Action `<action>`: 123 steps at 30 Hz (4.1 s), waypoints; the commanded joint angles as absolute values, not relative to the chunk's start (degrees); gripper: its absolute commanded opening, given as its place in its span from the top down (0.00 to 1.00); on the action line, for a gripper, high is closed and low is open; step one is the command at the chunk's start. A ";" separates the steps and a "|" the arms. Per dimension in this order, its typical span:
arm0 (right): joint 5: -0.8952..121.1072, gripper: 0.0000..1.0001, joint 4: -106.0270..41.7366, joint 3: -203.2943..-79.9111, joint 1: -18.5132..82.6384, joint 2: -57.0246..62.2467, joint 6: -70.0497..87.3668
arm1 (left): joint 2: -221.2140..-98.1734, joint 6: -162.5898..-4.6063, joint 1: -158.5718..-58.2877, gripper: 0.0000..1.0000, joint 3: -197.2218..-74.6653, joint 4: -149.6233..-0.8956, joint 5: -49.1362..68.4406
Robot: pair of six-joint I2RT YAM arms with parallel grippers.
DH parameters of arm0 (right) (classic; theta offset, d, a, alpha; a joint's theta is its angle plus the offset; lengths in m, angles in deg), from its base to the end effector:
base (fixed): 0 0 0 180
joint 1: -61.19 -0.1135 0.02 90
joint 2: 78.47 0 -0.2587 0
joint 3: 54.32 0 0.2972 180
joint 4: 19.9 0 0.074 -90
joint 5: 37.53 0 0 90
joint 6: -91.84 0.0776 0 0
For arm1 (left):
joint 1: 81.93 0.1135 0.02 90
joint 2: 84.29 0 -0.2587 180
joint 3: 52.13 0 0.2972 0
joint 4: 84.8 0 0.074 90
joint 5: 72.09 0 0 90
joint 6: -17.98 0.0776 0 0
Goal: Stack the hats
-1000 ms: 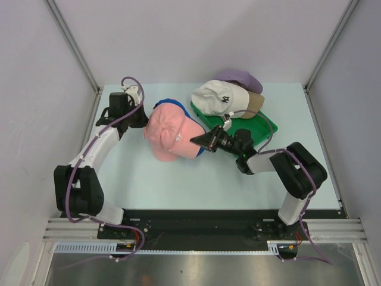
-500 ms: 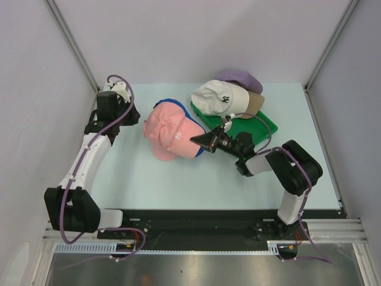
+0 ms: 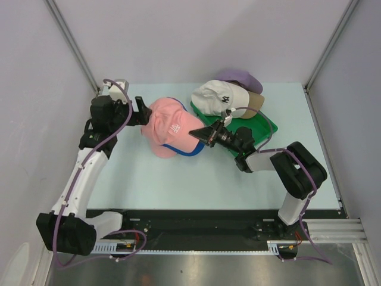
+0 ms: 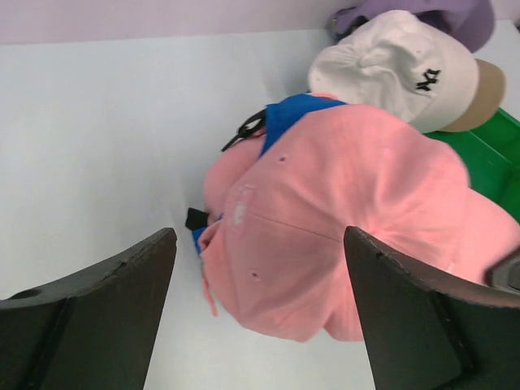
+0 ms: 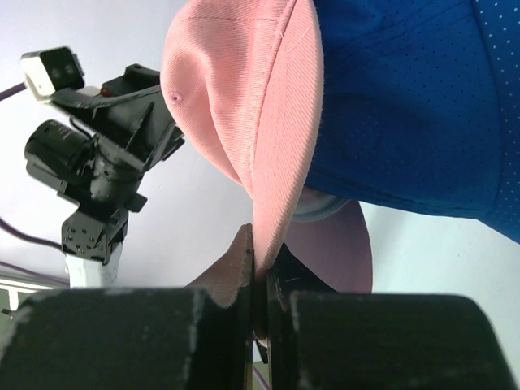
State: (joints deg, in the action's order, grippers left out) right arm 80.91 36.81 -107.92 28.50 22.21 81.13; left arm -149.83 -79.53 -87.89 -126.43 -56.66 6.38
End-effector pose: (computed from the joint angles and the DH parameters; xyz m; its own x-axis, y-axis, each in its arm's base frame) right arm 0.3256 0.2528 0.1739 -0.8287 0.4948 -0.2615 -0.3000 0.0016 0.9539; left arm 0.3447 -0.0516 0.3445 -0.3650 -0.0907 -0.9266 0.2437 0.9513 -0.1891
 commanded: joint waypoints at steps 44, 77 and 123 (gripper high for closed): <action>47.20 1.00 35.34 -91.99 27.70 16.28 85.25 | -155.13 -81.86 -92.48 0.04 -129.08 -59.71 8.24; 33.91 1.00 15.91 -89.96 22.61 13.73 84.73 | -154.86 -81.33 -92.57 0.03 -129.16 -59.27 7.10; 40.51 0.21 -1.66 -99.00 21.35 -17.75 37.18 | -178.07 -75.71 -111.73 0.01 -150.17 -54.87 12.03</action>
State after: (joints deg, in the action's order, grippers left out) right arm 26.14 0.77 -92.93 14.19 -19.07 49.59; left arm -179.33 -76.90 -110.97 -150.84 -52.62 13.18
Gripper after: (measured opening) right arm 0.796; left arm 0.989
